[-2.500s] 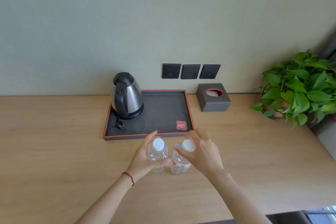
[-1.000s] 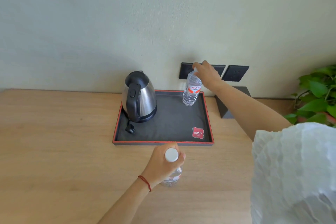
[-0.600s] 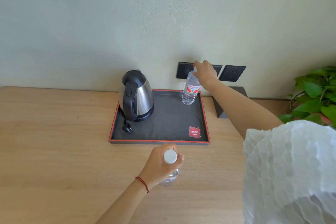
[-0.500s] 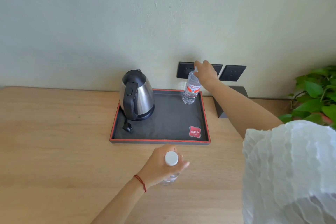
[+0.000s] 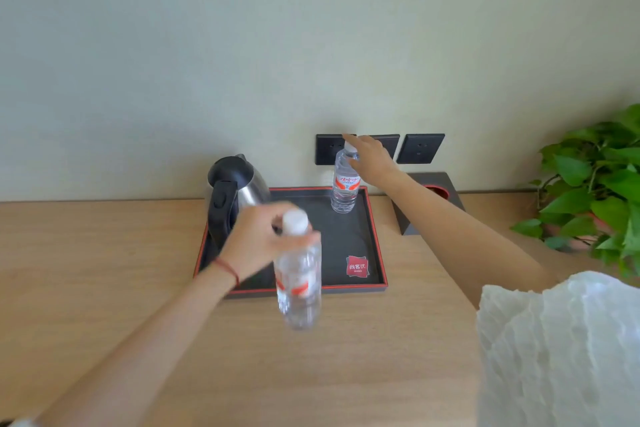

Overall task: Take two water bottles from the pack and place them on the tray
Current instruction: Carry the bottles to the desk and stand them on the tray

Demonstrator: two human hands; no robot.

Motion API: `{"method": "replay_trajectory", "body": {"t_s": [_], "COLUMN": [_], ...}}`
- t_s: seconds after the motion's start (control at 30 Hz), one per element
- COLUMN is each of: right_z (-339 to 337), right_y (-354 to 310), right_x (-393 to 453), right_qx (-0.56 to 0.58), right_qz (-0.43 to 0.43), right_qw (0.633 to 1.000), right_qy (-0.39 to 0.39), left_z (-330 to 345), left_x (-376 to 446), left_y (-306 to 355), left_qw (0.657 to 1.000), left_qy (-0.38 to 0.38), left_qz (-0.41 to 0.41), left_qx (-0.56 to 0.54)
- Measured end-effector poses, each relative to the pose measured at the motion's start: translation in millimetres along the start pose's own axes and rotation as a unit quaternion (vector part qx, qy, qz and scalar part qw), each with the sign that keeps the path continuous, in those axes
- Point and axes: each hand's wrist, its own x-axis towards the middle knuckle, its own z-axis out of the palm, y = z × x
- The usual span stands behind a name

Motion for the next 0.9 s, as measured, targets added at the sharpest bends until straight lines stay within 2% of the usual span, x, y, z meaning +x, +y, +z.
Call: {"method": "replay_trajectory", "body": {"t_s": [0.07, 0.13, 0.27, 0.43, 0.73, 0.9], "right_z": [-1, -3, -2, 1, 8, 5], "right_y": [1, 0, 2, 6, 0, -3], "right_x": [0, 1, 3, 4, 10, 16], "right_qx": [0.011, 0.026, 0.035, 0.050, 0.052, 0.037], "right_qz": [0.006, 0.008, 0.011, 0.019, 0.025, 0.016], "right_qw": [1.000, 1.000, 0.999, 0.999, 0.996, 0.998], "right_qy": [-0.005, -0.010, -0.011, 0.004, 0.070, 0.057], "left_z": [-6, -6, 13, 34, 44, 31], "left_x": [42, 83, 141, 173, 187, 190], "left_y": [6, 5, -13, -36, -42, -43], "left_qw": [0.997, 0.991, 0.983, 0.970, 0.976, 0.985], "left_qy": [0.077, 0.118, 0.128, 0.153, 0.126, 0.056], "left_qz": [0.008, 0.000, -0.053, -0.111, -0.096, -0.088], "left_qx": [0.028, 0.060, 0.124, 0.154, 0.147, 0.134]}}
